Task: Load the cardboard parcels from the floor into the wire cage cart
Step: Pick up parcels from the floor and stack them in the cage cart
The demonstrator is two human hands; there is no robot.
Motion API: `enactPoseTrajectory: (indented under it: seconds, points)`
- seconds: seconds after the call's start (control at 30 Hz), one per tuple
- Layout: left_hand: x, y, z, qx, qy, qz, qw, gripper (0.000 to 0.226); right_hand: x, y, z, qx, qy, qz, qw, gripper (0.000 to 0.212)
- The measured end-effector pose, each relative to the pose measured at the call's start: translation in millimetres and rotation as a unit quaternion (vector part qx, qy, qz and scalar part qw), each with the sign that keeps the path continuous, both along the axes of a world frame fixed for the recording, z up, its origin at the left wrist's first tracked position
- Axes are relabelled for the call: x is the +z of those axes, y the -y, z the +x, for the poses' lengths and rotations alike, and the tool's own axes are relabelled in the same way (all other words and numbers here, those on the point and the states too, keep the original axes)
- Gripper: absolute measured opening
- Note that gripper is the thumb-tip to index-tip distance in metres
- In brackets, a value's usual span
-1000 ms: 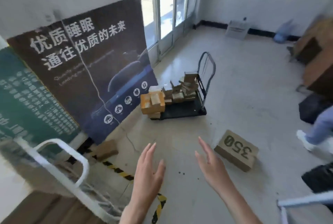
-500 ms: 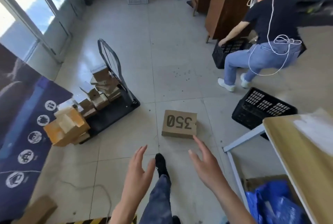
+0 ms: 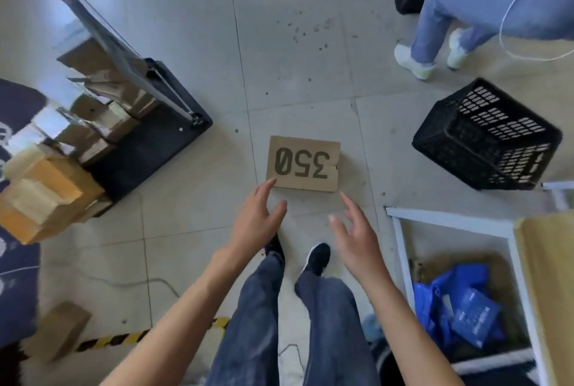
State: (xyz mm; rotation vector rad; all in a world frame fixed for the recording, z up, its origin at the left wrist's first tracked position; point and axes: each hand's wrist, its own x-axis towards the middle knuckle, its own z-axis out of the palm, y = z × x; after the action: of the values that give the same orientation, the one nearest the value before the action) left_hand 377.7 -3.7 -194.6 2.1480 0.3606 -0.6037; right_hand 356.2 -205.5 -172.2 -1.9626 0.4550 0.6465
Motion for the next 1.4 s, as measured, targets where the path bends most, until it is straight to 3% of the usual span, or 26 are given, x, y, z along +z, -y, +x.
enactPoseTrajectory:
  seconds: [0.17, 0.37, 0.57, 0.7, 0.8, 0.9, 0.97, 1.1, 1.2, 1.33, 1.4]
  points:
    - [-123, 3, 67, 0.042, -0.081, -0.004, 0.996, 0.064, -114, 14, 74, -0.006, -0.028, -0.023, 0.999, 0.053]
    - [-319, 7, 123, 0.117, -0.134, -0.008, 0.984, 0.068, -319, 41, 139, 0.001, -0.059, -0.065, 0.996, 0.056]
    - [-506, -4, 147, 0.074, -0.213, -0.006, 0.974, 0.078, -514, 81, 181, 0.011, -0.135, -0.132, 0.982, 0.069]
    - [-587, -10, 164, 0.142, -0.199, -0.033, 0.969, 0.091, -597, 101, 203, -0.049, -0.215, -0.136, 0.966, 0.087]
    - [-618, -10, 164, 0.174, -0.187, -0.097, 0.962, 0.077, -627, 103, 210, -0.075, -0.282, -0.092, 0.952, 0.095]
    - [-616, -11, 159, 0.211, -0.186, -0.129, 0.951, 0.063, -625, 98, 209, -0.087, -0.3, -0.064, 0.948, 0.101]
    - [-601, -17, 155, 0.25, -0.176, -0.141, 0.942, 0.054, -606, 88, 204, -0.091, -0.296, -0.046, 0.95, 0.093]
    - [-538, -35, 146, 0.306, -0.152, -0.155, 0.927, 0.047, -543, 65, 199, -0.096, -0.292, -0.04, 0.951, 0.098]
    - [-464, -57, 143, 0.337, -0.132, -0.136, 0.922, 0.048, -475, 46, 203, -0.081, -0.257, -0.029, 0.962, 0.09]
    - [-339, -83, 137, 0.391, -0.109, -0.101, 0.908, 0.07, -351, 12, 210, -0.023, -0.177, -0.051, 0.983, 0.084]
    - [-260, -87, 134, 0.41, -0.094, -0.086, 0.903, 0.063, -279, -3, 216, 0.006, -0.145, -0.067, 0.987, 0.083]
